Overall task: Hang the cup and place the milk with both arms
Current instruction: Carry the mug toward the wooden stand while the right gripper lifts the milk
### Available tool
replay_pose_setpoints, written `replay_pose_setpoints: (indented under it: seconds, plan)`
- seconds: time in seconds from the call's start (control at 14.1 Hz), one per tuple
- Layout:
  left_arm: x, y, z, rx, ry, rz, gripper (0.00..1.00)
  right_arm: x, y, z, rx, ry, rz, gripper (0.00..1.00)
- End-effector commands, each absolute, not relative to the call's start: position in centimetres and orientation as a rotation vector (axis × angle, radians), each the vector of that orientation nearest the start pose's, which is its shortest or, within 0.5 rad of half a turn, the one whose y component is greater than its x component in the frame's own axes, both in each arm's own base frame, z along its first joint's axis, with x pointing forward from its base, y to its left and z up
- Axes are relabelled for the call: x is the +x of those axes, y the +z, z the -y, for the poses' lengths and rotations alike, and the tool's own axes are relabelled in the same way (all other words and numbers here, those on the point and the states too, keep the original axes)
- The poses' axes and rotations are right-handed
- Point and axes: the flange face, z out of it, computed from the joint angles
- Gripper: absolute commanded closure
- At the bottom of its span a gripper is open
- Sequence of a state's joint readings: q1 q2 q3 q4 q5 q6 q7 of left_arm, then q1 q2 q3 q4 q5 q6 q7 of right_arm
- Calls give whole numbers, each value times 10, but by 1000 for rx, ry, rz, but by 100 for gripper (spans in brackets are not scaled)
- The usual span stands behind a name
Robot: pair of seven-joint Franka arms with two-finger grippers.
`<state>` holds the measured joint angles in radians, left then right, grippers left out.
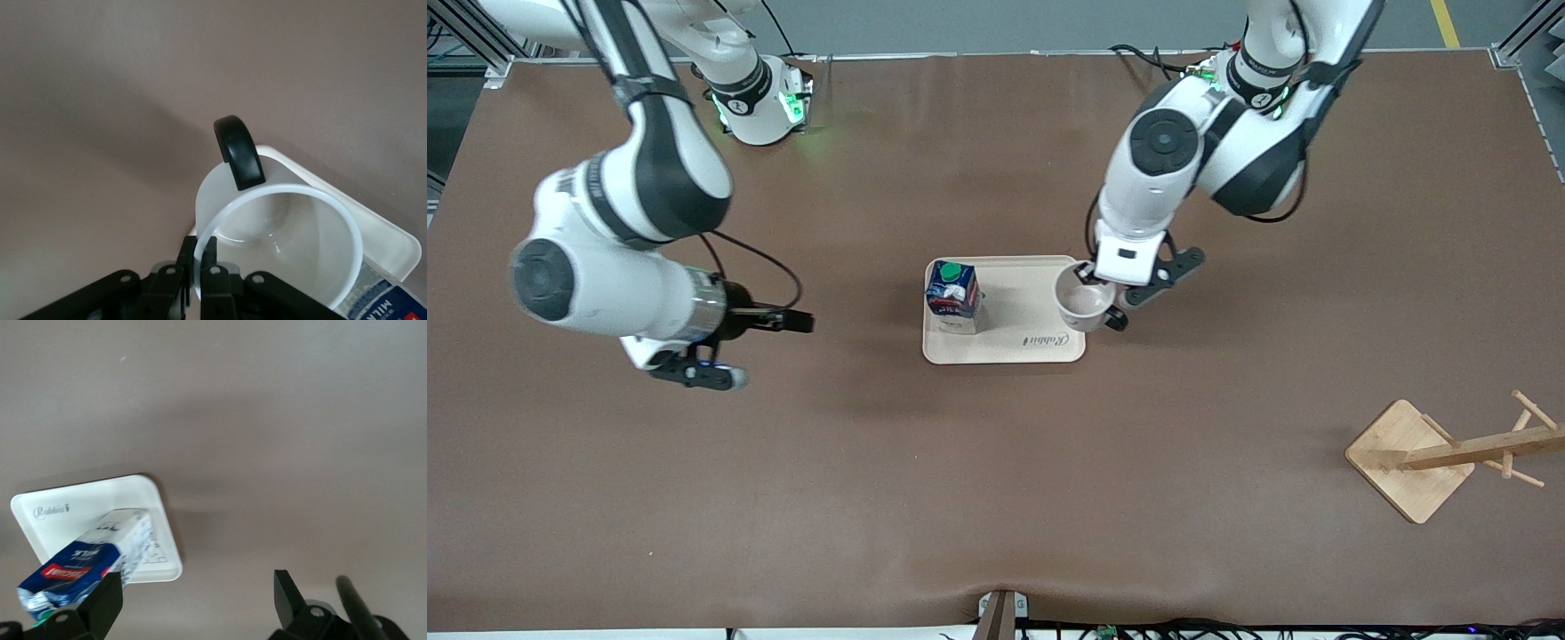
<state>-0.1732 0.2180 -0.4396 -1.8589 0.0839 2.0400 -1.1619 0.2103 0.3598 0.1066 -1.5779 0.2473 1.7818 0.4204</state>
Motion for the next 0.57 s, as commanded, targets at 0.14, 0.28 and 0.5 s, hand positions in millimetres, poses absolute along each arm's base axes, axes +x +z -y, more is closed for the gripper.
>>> replay_pose_setpoints:
  seconds: [0.14, 0.28, 0.5]
  plan:
    - [540, 460, 270, -3054, 17, 567, 100, 590, 426, -305, -2883, 271, -378, 0]
    - [561, 474, 231, -3074, 18, 460, 100, 566, 423, -345, -2903, 301, -319, 0]
    - [585, 487, 173, -3103, -2, 327, 100, 567, 393, -372, -2894, 292, -386, 0]
